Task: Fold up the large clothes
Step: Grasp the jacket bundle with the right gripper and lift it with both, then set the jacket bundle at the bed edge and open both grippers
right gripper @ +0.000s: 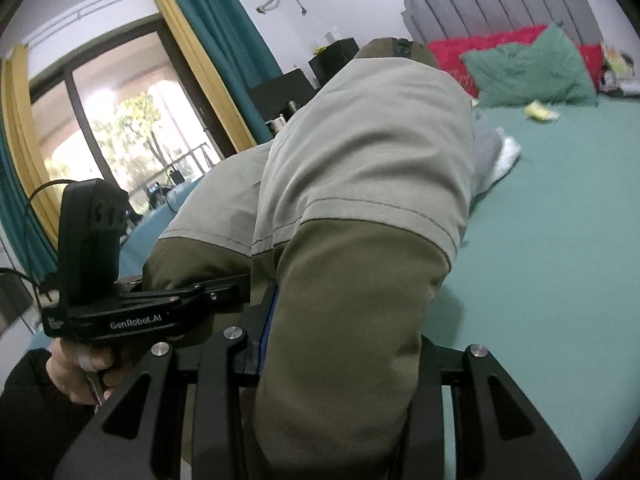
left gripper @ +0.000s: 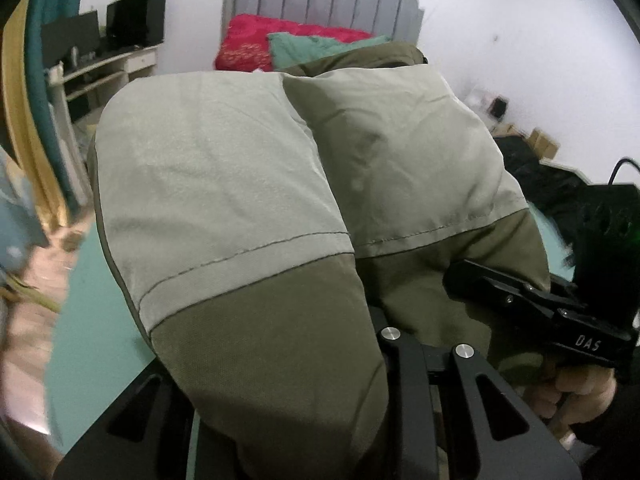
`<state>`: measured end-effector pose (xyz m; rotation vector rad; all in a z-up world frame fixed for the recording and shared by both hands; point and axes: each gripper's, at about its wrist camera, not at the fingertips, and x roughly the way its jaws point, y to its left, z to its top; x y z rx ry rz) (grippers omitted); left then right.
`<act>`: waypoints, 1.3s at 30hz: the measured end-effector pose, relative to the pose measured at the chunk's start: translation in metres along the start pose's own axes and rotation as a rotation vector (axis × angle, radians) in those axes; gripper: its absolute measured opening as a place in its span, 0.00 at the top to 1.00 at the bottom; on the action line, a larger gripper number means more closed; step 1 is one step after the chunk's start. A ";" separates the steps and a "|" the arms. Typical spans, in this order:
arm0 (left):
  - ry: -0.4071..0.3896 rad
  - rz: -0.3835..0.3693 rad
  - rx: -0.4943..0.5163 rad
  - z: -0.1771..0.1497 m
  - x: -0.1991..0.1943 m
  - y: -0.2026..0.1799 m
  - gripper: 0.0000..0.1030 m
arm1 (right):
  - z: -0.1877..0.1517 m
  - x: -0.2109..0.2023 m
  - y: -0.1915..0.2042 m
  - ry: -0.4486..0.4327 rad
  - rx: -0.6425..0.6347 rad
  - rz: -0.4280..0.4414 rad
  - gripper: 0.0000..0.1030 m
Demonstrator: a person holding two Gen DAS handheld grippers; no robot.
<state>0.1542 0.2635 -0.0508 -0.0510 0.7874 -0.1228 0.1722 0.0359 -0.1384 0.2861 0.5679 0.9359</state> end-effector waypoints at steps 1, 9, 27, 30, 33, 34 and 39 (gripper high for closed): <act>0.015 0.023 0.010 0.003 0.001 0.012 0.73 | -0.002 0.013 0.003 0.000 0.021 0.016 0.65; 0.170 0.140 0.019 -0.005 0.045 0.102 0.52 | -0.031 0.098 -0.001 0.106 0.178 0.051 0.65; 0.147 0.327 -0.223 -0.075 0.033 0.157 0.22 | -0.066 0.107 -0.041 0.332 0.213 -0.066 0.20; 0.175 0.361 -0.321 -0.085 0.029 0.164 0.17 | -0.067 0.108 -0.042 0.414 0.156 -0.052 0.14; 0.179 0.382 -0.359 -0.091 0.022 0.161 0.17 | -0.066 0.097 -0.047 0.484 0.152 -0.030 0.12; 0.178 0.400 -0.366 -0.091 0.018 0.159 0.17 | -0.066 0.097 -0.047 0.494 0.151 -0.031 0.12; 0.194 0.538 -0.341 -0.096 0.003 0.147 0.17 | -0.060 0.075 -0.039 0.498 0.089 -0.075 0.12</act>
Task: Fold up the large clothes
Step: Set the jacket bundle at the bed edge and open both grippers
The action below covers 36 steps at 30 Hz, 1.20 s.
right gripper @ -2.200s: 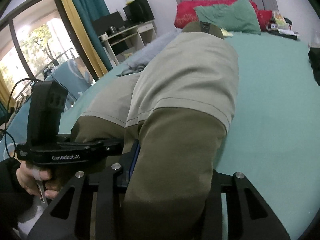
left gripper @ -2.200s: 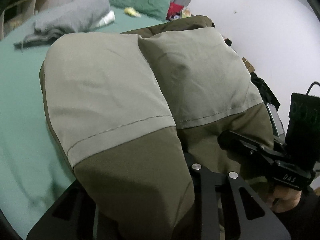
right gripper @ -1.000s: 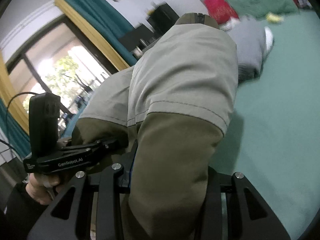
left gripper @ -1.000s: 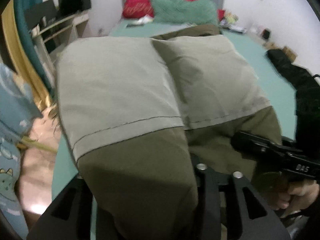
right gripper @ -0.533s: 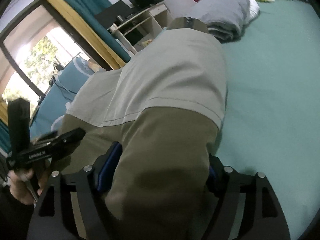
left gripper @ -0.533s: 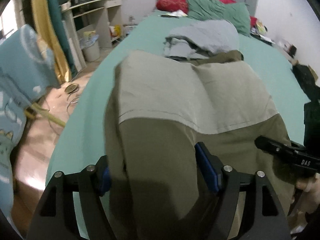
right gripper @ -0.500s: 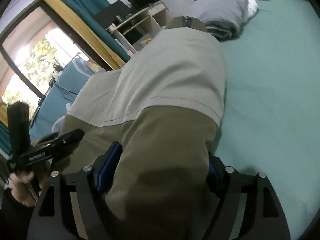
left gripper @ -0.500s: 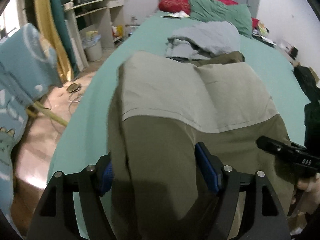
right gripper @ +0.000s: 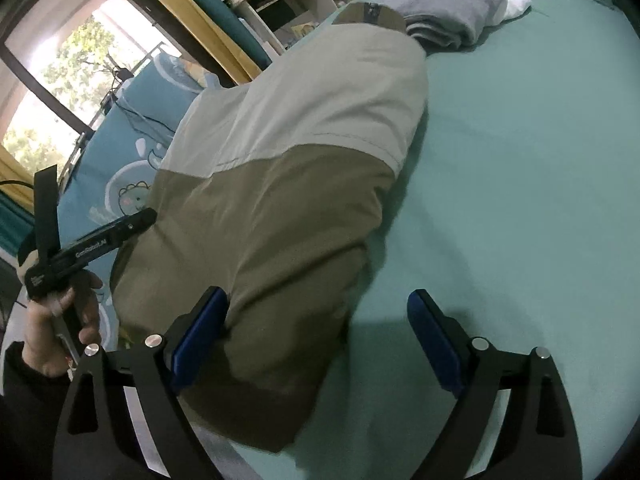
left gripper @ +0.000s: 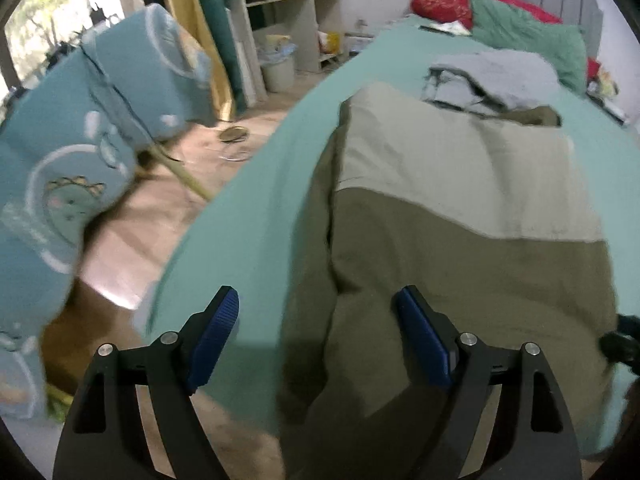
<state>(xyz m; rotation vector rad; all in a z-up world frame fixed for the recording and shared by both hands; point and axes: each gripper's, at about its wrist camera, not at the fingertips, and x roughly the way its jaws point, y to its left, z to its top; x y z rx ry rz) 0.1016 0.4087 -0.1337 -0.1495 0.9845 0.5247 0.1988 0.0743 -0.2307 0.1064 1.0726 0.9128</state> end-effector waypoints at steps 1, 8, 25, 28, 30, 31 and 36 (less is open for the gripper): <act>0.008 0.006 0.021 -0.003 -0.004 -0.003 0.17 | -0.003 -0.003 -0.002 0.005 -0.001 0.001 0.12; -0.076 0.012 0.094 -0.020 -0.050 -0.027 0.17 | -0.013 -0.029 -0.005 0.008 -0.027 -0.054 0.12; -0.097 -0.067 0.068 -0.078 -0.109 -0.102 0.17 | -0.057 -0.131 -0.058 -0.065 0.004 -0.138 0.12; -0.100 -0.088 0.076 -0.079 -0.118 -0.113 0.17 | -0.066 -0.149 -0.070 -0.086 0.022 -0.152 0.12; -0.107 -0.091 0.093 -0.080 -0.123 -0.121 0.17 | -0.072 -0.162 -0.079 -0.103 0.037 -0.160 0.12; -0.113 -0.096 0.104 -0.080 -0.127 -0.126 0.17 | -0.075 -0.168 -0.083 -0.112 0.048 -0.165 0.12; -0.140 -0.149 0.107 -0.079 -0.148 -0.147 0.17 | -0.088 -0.196 -0.102 -0.145 0.084 -0.188 0.12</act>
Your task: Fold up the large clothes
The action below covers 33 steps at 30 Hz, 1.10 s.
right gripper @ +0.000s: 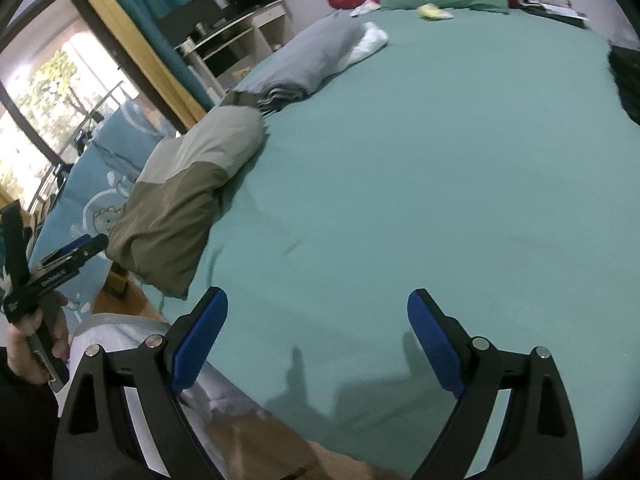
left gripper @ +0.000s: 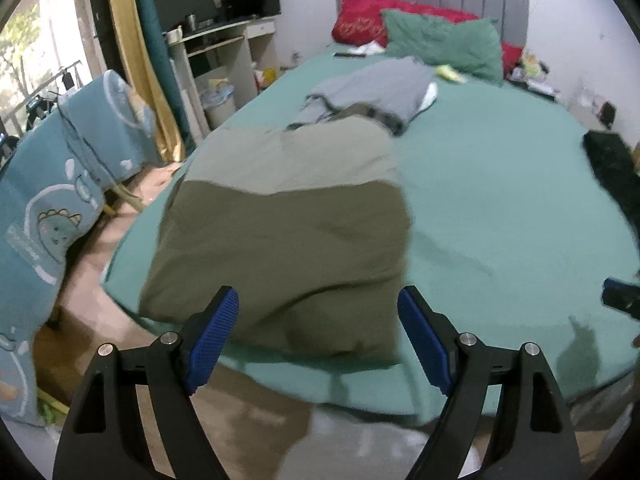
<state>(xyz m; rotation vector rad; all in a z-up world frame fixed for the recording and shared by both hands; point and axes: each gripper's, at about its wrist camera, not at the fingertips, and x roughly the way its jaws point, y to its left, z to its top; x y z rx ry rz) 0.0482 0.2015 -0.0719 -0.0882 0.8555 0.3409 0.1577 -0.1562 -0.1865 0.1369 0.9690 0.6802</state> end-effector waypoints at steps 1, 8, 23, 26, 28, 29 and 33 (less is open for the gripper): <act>-0.008 -0.012 0.001 0.002 -0.004 -0.007 0.17 | -0.001 -0.004 -0.004 -0.005 0.001 -0.005 0.12; -0.101 -0.069 0.029 0.018 -0.039 -0.051 0.17 | -0.005 -0.047 -0.027 -0.078 0.012 -0.068 0.12; -0.323 -0.143 0.135 0.034 -0.124 -0.124 0.17 | 0.004 -0.162 -0.053 -0.310 0.052 -0.178 0.12; -0.357 -0.158 0.129 0.038 -0.139 -0.128 0.17 | 0.006 -0.185 -0.052 -0.362 0.039 -0.210 0.12; -0.367 -0.177 0.114 0.042 -0.147 -0.129 0.17 | 0.007 -0.201 -0.048 -0.400 0.028 -0.231 0.12; -0.372 -0.190 0.110 0.044 -0.151 -0.130 0.17 | 0.008 -0.203 -0.046 -0.409 0.026 -0.237 0.12; -0.451 -0.192 0.099 0.046 -0.173 -0.133 0.17 | 0.009 -0.225 -0.033 -0.462 0.002 -0.262 0.12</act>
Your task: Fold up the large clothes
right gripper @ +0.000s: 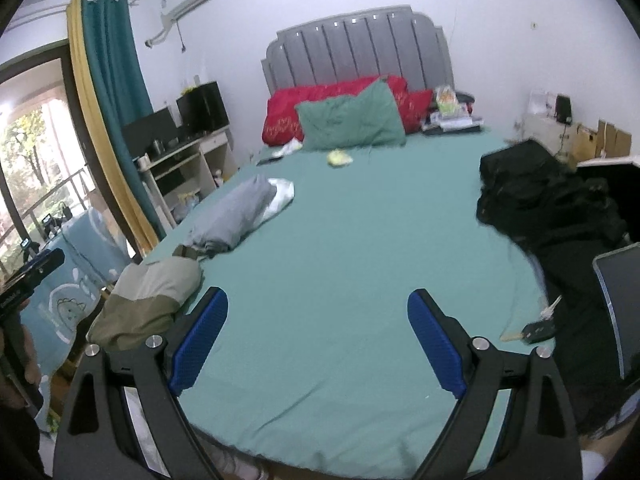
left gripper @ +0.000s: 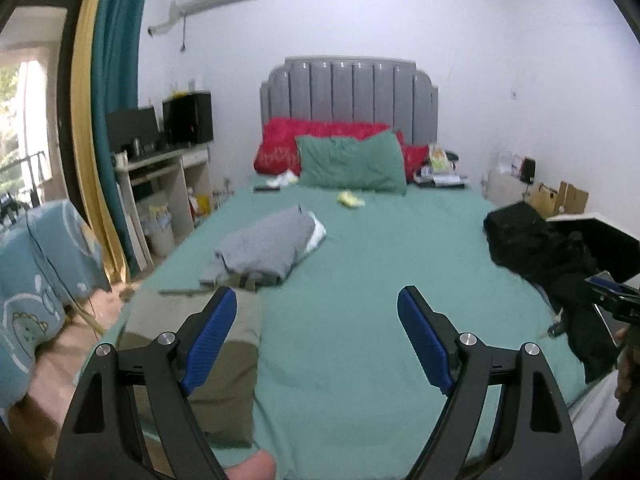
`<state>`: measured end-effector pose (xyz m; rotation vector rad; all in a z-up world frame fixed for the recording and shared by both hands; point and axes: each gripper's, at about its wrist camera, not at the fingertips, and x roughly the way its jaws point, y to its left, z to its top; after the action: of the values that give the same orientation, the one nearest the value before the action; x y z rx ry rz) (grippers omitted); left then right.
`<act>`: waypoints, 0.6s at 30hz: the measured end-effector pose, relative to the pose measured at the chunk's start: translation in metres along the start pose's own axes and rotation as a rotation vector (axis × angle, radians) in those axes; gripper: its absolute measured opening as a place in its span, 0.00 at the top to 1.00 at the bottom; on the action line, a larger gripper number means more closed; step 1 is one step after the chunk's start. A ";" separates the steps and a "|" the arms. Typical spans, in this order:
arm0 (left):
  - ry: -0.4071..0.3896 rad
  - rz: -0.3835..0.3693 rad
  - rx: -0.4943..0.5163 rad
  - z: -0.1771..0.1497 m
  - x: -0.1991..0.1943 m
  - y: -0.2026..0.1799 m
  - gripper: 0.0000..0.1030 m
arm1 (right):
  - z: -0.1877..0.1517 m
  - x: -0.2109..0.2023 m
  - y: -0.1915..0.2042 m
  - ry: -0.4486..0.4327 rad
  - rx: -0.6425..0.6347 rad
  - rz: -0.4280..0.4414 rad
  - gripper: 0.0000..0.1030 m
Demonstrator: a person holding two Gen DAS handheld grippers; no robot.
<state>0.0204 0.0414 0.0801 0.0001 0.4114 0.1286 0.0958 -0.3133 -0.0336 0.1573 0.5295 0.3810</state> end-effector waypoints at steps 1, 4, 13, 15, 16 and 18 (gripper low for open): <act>-0.024 0.003 -0.003 0.003 -0.005 -0.001 0.17 | 0.003 -0.006 0.003 -0.017 -0.011 -0.005 0.12; -0.067 -0.043 -0.020 0.010 -0.016 -0.001 0.17 | 0.012 -0.023 0.012 -0.055 -0.042 -0.008 0.12; -0.152 -0.046 -0.045 0.013 -0.036 -0.004 0.10 | 0.024 -0.050 0.041 -0.154 -0.129 -0.019 0.11; -0.156 -0.049 -0.057 0.008 -0.034 -0.002 0.10 | 0.023 -0.050 0.045 -0.166 -0.139 -0.022 0.09; -0.158 -0.042 -0.059 0.005 -0.033 -0.002 0.10 | 0.022 -0.049 0.046 -0.171 -0.138 -0.019 0.08; -0.161 -0.046 -0.063 0.001 -0.031 0.001 0.10 | 0.020 -0.046 0.048 -0.177 -0.138 -0.007 0.07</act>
<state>-0.0076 0.0386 0.0933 -0.0606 0.2466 0.0949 0.0549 -0.2884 0.0160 0.0547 0.3280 0.3911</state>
